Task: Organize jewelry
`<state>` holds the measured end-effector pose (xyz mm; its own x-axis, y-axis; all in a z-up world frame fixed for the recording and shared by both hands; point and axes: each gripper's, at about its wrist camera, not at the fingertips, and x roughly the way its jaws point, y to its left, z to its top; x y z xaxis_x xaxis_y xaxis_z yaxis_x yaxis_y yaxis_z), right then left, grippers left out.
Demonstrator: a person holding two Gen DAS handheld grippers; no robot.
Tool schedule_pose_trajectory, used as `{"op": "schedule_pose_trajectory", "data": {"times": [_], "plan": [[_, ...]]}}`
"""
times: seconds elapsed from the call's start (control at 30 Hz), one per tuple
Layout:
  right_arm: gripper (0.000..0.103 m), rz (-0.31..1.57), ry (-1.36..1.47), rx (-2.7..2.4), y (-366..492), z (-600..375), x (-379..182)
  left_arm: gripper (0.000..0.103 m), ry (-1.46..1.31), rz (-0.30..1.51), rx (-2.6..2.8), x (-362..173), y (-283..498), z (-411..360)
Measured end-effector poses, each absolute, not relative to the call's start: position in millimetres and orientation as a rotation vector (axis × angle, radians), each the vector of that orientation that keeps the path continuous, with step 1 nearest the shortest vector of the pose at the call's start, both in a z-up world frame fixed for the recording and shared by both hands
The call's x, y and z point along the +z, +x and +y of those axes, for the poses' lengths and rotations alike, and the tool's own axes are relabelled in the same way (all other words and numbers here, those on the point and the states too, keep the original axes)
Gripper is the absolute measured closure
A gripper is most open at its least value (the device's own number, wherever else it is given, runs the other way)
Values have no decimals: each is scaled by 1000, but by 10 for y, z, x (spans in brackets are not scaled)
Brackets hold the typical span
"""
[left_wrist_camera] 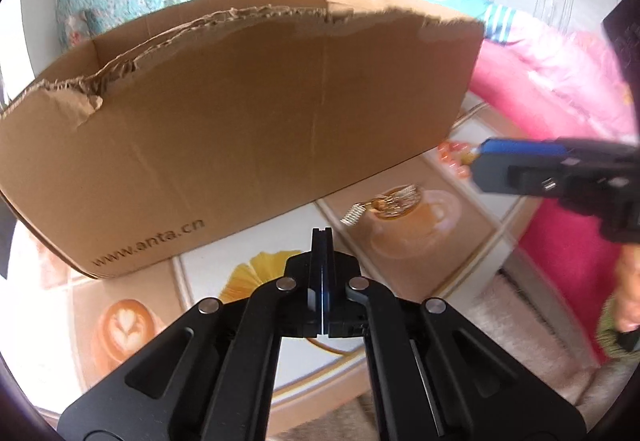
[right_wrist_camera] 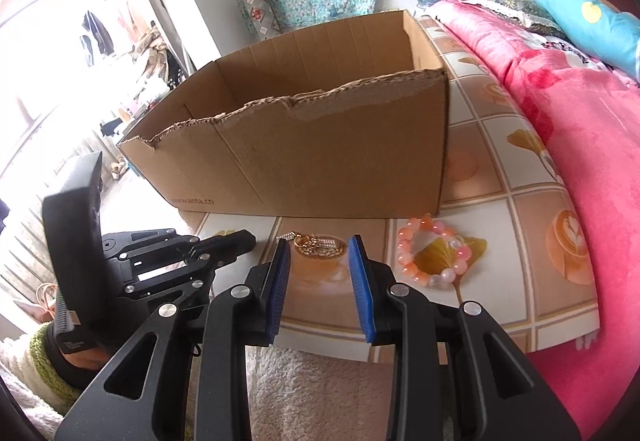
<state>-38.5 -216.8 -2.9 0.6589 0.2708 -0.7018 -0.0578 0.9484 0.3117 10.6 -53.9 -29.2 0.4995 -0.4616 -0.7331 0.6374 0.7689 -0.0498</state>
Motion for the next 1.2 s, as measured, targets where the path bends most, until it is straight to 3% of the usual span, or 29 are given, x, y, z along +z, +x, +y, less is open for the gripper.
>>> {"op": "schedule_pose_trajectory", "data": {"times": [0.13, 0.43, 0.6, 0.7, 1.2], "plan": [[73, 836, 272, 194, -364, -2134, -23, 89, 291, 773, -709, -264, 92, -681], [73, 840, 302, 189, -330, -2226, -86, 88, 420, 769, -701, -344, 146, -885], [73, 838, 328, 200, -290, -2305, -153, 89, 389, 798, -709, -338, 248, -910], [73, 837, 345, 198, -280, -2340, -189, 98, 387, 802, -709, -340, 257, -915], [73, 837, 320, 254, -302, -2157, -150, 98, 356, 812, -610, -323, 219, -569]]}}
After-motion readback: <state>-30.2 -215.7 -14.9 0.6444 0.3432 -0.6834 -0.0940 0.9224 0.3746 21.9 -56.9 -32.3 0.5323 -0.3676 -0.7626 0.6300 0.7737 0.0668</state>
